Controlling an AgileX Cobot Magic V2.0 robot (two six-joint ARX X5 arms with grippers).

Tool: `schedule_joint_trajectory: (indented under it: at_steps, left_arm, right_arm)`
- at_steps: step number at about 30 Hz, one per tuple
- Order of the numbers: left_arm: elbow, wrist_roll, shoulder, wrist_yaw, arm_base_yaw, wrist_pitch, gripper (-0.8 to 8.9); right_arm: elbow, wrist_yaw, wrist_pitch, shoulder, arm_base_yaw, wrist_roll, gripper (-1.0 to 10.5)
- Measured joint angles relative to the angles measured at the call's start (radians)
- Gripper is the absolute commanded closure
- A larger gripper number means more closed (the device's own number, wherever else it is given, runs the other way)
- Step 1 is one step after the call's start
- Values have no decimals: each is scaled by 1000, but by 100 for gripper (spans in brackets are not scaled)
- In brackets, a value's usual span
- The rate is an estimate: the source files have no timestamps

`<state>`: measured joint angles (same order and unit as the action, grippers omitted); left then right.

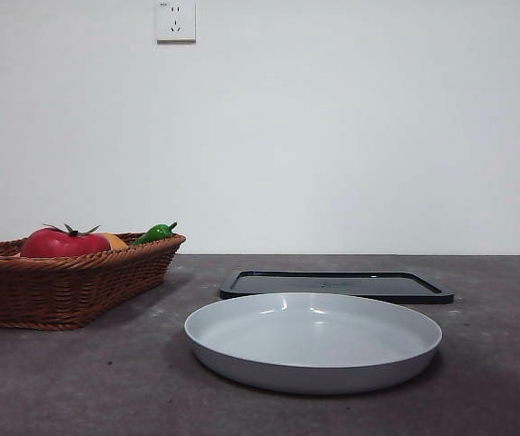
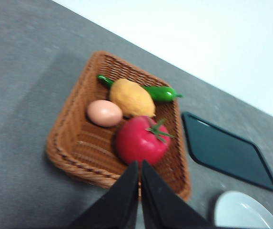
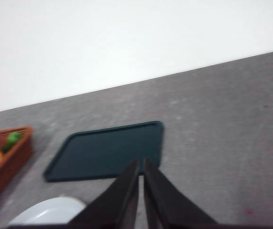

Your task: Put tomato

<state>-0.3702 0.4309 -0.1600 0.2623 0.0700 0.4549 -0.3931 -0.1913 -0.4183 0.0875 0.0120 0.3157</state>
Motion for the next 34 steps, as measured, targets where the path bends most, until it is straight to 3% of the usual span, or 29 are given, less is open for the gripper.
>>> schedule_joint_trajectory:
  at_steps: [6, 11, 16, 23, 34]
  left_arm:
    - [-180, -93, -129, 69, 0, 142, 804]
    - [-304, -187, -228, 134, 0, 254, 804]
    - [-377, -243, -302, 219, -24, 314, 804]
    - [-446, -286, -362, 239, -107, 416, 804]
    - [-458, -348, -369, 239, -156, 552, 804]
  right_arm:
    - [-182, -113, -117, 148, 0, -23, 941]
    - [-331, -254, -241, 309, 0, -80, 941]
    - [-459, -331, -350, 460, 32, -150, 941]
    - [-557, -336, -499, 605, 140, -231, 941]
    - [-558, -332, -569, 619, 273, -276, 941]
